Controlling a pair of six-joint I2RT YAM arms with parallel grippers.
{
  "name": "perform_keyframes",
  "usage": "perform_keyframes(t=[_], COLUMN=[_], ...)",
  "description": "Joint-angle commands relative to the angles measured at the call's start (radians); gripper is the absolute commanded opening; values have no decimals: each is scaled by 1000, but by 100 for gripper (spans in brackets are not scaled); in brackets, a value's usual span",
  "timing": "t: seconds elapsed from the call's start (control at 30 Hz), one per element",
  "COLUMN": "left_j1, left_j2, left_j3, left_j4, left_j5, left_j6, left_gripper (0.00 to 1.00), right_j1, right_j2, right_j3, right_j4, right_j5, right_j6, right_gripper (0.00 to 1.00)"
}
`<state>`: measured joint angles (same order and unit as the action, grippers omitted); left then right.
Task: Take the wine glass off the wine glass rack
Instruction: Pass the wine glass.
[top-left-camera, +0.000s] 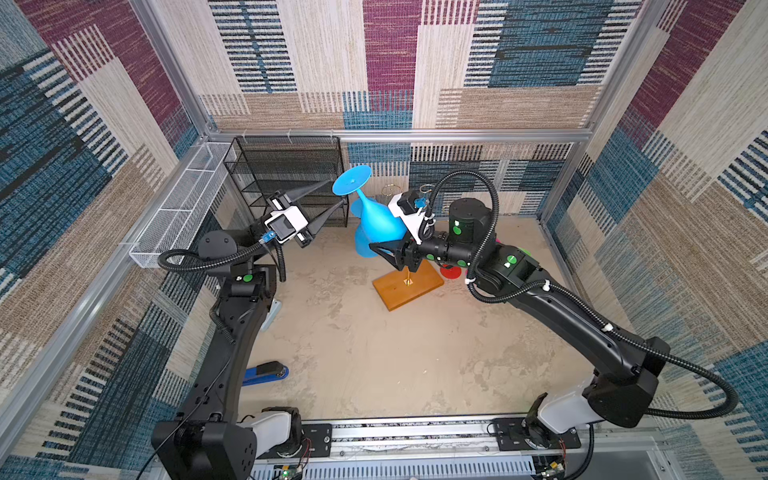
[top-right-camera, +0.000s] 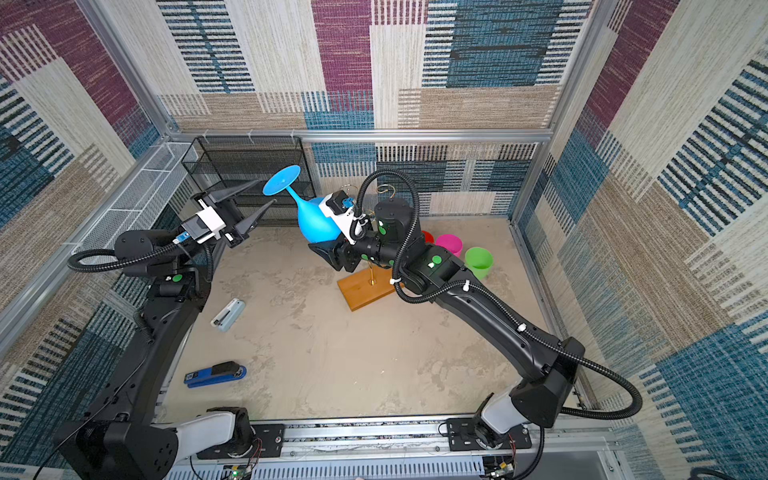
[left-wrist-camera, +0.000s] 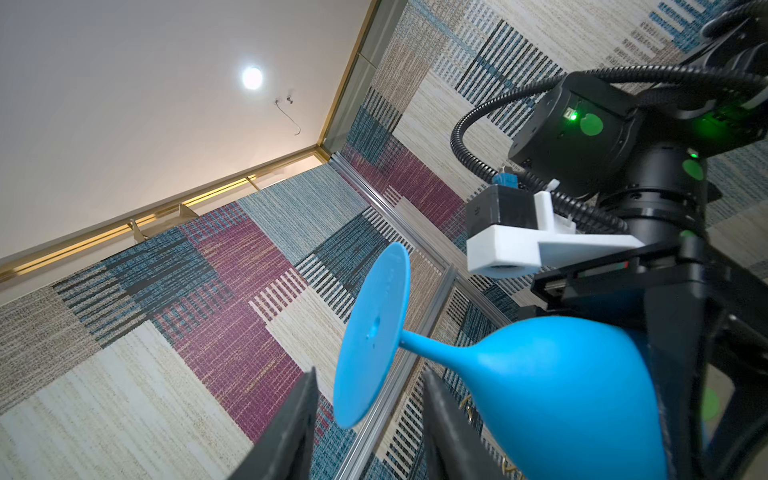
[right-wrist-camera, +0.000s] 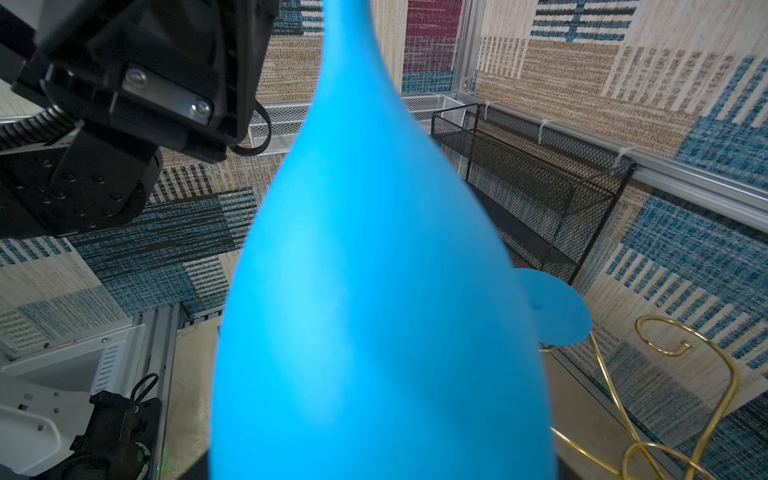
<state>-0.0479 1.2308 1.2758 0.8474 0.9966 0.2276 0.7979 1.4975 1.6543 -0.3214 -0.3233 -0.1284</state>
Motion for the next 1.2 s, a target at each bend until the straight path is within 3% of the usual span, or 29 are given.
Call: perform_keyframes(t=[0.0,0.17,0.43,0.5,0.6,0.7,0.97,1.17], left_j1=[-8,-17,-24,-23,-20,-13,54,95], left_j2=[9,22,20,15,10,15,17,-11], left_j3=[20,33,27,20,8,19,1,-101], left_j4=[3,-11,-35,-31,8,22,70,92], left_j5=[-5,9,22,-14,-69,-77,-227,-339], left_j6=[37,56,85,88,74,16,-261,-497], left_gripper=[43,37,9,2,0,0,0,0], right_j1=[4,9,14,14,14,14,12,-12], right_j2=[-6,-10,-13,-15,-27,-60,-170,-299], right_j3=[-9,-20,-27,-27,-38,-73,-156,-278], right_j4=[10,10,10,9,21,61,114,153], right_j5=[-20,-25,-34,-47,-56,-53,-2,45], right_j6=[22,29,35,36,46,59,78,113], right_gripper=[61,61,63,68,82,99,99,99])
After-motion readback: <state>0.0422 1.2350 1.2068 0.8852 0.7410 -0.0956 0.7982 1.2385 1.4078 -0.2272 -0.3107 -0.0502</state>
